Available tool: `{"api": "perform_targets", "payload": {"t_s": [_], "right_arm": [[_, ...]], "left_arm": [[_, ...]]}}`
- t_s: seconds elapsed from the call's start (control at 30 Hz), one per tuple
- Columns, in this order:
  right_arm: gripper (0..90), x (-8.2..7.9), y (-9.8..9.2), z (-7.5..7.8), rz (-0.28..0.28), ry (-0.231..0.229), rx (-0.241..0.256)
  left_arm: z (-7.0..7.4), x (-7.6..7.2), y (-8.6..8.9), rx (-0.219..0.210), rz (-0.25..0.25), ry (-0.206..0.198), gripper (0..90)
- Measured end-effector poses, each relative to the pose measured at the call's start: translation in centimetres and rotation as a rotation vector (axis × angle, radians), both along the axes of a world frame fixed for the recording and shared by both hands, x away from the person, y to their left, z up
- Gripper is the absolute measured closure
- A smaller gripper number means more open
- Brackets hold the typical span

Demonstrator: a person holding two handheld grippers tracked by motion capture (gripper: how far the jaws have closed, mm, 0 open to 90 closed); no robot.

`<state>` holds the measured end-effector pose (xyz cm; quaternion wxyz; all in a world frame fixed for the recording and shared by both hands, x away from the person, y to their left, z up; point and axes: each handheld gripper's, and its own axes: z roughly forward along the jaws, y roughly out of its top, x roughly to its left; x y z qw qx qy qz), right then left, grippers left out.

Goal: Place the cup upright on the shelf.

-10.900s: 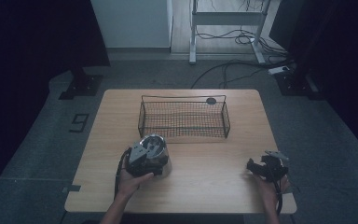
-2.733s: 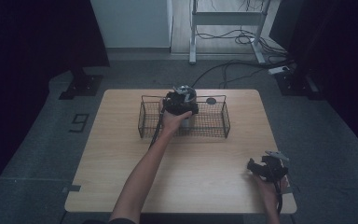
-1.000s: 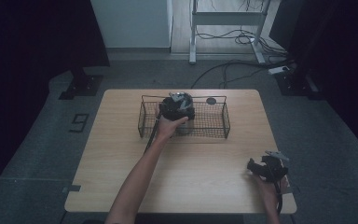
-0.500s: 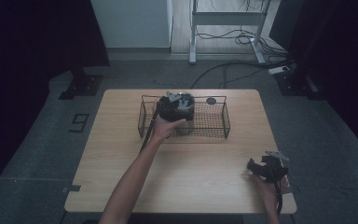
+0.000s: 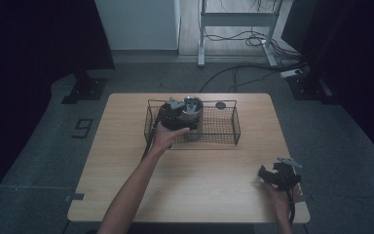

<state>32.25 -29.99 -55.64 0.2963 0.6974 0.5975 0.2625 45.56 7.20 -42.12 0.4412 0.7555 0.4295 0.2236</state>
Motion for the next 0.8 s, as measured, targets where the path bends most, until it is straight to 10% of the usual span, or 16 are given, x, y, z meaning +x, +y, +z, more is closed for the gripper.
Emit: {"api": "perform_targets", "payload": {"t_s": [0.8], "right_arm": [[6.1,0.0,0.0,0.0,-0.002,0.0,0.0]], "left_arm": [[-1.1,-4.8,5.9,0.0,-0.008,0.035,4.4]]}}
